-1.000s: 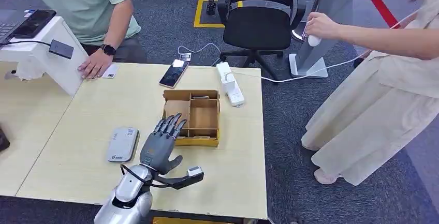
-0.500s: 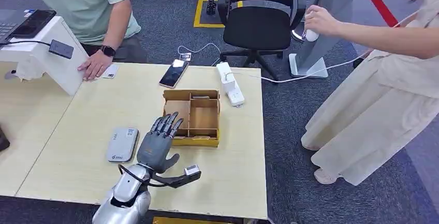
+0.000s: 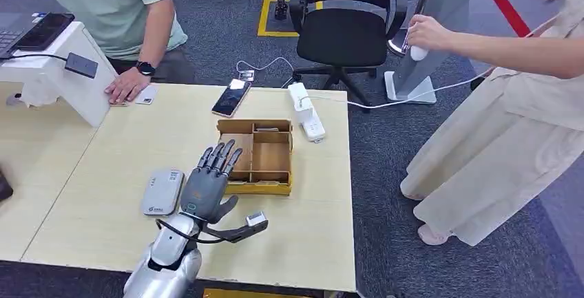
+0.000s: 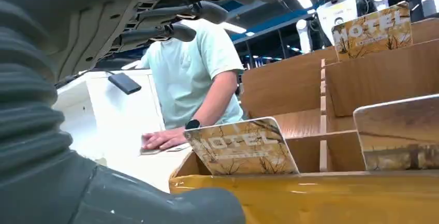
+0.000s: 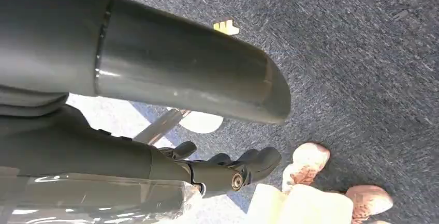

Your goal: Pass the card to the sensor for recognition and then transmit it.

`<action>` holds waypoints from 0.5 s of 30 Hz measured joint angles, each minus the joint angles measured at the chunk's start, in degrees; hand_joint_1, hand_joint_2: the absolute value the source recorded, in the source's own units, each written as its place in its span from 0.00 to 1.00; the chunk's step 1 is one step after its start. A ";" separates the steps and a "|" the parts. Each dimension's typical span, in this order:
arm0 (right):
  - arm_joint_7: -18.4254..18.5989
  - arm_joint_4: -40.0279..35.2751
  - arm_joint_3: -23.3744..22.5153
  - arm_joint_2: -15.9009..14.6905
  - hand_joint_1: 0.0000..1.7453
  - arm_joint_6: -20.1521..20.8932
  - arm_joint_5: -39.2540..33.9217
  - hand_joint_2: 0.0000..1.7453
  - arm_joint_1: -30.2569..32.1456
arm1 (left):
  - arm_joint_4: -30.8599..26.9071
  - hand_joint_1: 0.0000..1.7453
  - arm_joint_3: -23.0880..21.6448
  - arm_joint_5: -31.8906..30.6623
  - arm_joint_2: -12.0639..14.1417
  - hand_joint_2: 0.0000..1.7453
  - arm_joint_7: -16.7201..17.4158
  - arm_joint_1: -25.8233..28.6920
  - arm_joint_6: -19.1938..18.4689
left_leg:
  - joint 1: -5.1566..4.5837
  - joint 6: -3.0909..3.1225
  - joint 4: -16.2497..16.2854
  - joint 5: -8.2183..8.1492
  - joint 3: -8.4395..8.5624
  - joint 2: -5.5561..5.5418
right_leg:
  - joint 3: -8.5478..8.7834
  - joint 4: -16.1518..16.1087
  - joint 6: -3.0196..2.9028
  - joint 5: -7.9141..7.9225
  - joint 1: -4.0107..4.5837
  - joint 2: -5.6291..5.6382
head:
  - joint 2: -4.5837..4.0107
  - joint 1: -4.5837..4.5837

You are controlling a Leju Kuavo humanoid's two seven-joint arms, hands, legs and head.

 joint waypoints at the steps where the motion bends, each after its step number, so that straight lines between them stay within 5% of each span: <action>1: 0.02 0.00 0.00 0.00 0.00 0.00 0.00 0.00 0.00 | -0.22 0.00 0.06 -0.02 -0.15 1.00 -0.04 0.02 -0.11 | 0.00 0.00 0.00 0.00 0.00 0.00 | 0.00 0.00 0.00 0.00 0.00 0.00 | -0.02 0.02; 15: -0.04 0.00 -0.04 0.00 0.00 -0.20 0.00 0.00 0.01 | 1.36 0.00 0.17 3.10 -0.79 1.00 -0.46 0.16 -3.58 | 0.01 0.00 0.00 0.00 0.00 0.00 | 0.00 0.00 0.00 0.00 0.00 0.00 | -0.02 0.00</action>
